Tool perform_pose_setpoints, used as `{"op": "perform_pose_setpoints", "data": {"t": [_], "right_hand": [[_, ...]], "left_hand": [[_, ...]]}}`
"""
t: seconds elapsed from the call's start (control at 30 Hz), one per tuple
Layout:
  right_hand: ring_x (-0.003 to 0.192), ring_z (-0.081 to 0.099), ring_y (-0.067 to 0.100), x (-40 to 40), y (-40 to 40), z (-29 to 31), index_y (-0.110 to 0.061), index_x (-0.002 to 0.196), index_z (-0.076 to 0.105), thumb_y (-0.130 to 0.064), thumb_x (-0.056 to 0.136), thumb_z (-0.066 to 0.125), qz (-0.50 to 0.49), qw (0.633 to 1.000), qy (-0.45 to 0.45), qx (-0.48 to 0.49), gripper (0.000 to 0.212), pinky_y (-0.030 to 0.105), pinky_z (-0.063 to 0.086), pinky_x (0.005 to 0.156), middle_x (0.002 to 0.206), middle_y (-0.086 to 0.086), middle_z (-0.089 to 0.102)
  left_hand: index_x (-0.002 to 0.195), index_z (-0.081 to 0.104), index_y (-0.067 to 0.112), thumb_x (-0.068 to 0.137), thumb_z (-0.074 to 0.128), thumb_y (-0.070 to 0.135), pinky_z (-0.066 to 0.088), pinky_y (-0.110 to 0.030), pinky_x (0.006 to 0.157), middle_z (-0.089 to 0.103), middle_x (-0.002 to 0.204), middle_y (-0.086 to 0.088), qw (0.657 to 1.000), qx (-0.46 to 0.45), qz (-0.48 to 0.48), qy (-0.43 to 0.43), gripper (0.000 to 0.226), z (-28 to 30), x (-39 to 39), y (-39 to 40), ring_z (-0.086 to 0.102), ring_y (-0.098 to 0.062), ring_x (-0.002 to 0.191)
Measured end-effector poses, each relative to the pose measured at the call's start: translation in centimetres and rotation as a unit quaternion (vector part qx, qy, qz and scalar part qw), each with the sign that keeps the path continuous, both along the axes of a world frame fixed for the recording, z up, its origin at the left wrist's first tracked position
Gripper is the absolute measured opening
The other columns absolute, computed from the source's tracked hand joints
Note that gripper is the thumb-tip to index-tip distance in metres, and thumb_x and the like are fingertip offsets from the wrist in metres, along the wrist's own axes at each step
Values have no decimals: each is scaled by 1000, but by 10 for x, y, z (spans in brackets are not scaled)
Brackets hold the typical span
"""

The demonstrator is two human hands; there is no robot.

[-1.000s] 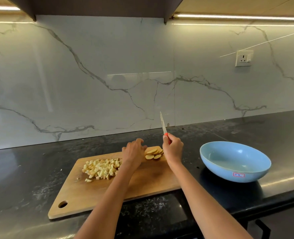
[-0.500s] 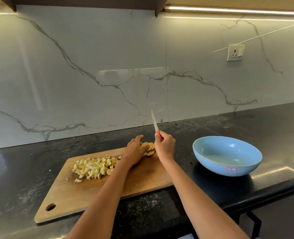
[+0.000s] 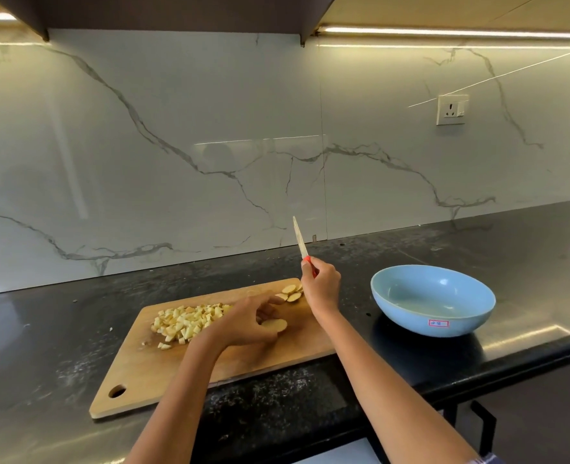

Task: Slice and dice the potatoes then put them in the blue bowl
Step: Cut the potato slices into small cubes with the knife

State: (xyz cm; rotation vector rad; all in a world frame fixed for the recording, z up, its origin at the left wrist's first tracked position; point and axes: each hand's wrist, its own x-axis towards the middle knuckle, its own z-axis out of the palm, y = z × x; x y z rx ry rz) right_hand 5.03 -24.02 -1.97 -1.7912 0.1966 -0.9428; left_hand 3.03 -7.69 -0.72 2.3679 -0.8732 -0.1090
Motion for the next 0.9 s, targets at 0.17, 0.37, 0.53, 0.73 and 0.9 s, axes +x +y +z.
{"op": "perform_pose_setpoints", "data": {"t": [0.17, 0.37, 0.53, 0.73, 0.9], "right_hand": [[81, 63, 12, -8, 2, 0, -4, 117, 65, -23, 96, 51, 28, 999, 11, -30, 31, 18, 51, 68, 99, 11, 70], [56, 51, 1, -54, -2, -2, -9, 92, 70, -20, 95, 52, 92, 986, -7, -140, 21, 14, 40, 51, 64, -7, 58], [63, 60, 15, -90, -4, -1, -22, 90, 69, -25, 96, 48, 116, 941, 166, -273, 22, 37, 50, 63, 71, 5, 65], [65, 50, 14, -108, 3, 11, -13, 96, 64, -17, 95, 41, 36, 902, 230, -364, 23, 25, 33, 52, 75, 0, 53], [69, 56, 17, -113, 13, 10, -10, 96, 66, -18, 93, 45, 46, 887, 271, -371, 23, 28, 44, 63, 76, 2, 54]], "left_hand": [[131, 44, 21, 79, 71, 34, 44, -14, 81, 53, 108, 7, 997, -16, 59, -55, 60, -9, -10, 1, 53, -8, 99], [129, 48, 15, 75, 75, 32, 45, -8, 72, 56, 97, 9, 995, -52, 71, -54, 62, -12, -6, 9, 54, -2, 86], [134, 43, 14, 79, 73, 24, 48, -17, 86, 61, 106, 3, 995, -72, 54, -52, 63, -11, -7, 4, 58, -10, 97], [141, 31, 14, 78, 72, 36, 46, -18, 88, 56, 122, -3, 995, -63, 71, -43, 79, -12, -11, 1, 55, -12, 105], [140, 33, 12, 77, 73, 36, 48, -23, 88, 60, 102, 2, 991, -69, 92, -69, 78, -13, -15, 0, 56, -10, 93]]}}
